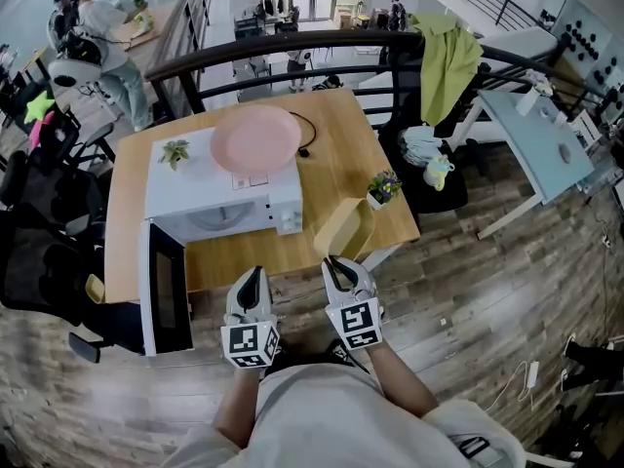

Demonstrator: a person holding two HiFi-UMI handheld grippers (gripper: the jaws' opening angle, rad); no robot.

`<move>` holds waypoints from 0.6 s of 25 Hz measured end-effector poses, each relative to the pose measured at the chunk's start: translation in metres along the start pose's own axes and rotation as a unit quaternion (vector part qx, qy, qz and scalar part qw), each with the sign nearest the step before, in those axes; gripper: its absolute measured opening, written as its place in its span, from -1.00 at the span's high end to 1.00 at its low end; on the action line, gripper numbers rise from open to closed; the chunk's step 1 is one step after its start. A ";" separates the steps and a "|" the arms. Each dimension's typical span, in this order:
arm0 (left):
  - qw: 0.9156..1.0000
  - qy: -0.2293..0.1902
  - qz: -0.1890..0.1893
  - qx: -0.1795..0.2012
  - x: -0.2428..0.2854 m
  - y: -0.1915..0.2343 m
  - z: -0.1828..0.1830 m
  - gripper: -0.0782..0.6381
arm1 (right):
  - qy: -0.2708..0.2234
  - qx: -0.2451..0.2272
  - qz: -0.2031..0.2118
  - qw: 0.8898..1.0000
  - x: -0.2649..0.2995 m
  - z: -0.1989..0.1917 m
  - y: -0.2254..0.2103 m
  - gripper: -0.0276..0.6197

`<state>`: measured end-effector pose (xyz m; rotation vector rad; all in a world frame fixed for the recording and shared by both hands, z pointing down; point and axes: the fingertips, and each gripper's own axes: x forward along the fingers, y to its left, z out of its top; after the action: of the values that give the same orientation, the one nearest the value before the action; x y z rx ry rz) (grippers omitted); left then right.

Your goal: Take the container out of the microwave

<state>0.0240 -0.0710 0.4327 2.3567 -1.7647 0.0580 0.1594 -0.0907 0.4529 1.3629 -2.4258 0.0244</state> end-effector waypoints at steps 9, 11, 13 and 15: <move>0.999 -0.031 -0.009 0.016 0.001 -0.004 0.035 0.77 | -0.043 0.001 -0.022 0.999 -0.010 0.039 -0.013 0.81; 0.999 -0.038 -0.012 0.020 0.000 -0.006 0.043 0.77 | -0.053 0.000 -0.028 0.998 -0.014 0.048 -0.016 0.81; 0.999 -0.045 -0.013 0.023 -0.001 -0.007 0.049 0.77 | -0.061 -0.003 -0.032 0.998 -0.017 0.056 -0.018 0.81; 0.998 -0.051 -0.014 0.025 -0.002 -0.009 0.054 0.77 | -0.066 -0.005 -0.034 0.997 -0.019 0.060 -0.018 0.81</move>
<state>0.0269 -0.0765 0.3784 2.4614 -1.7947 -0.0222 0.1651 -0.0959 0.3877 1.4855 -2.4797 -0.0982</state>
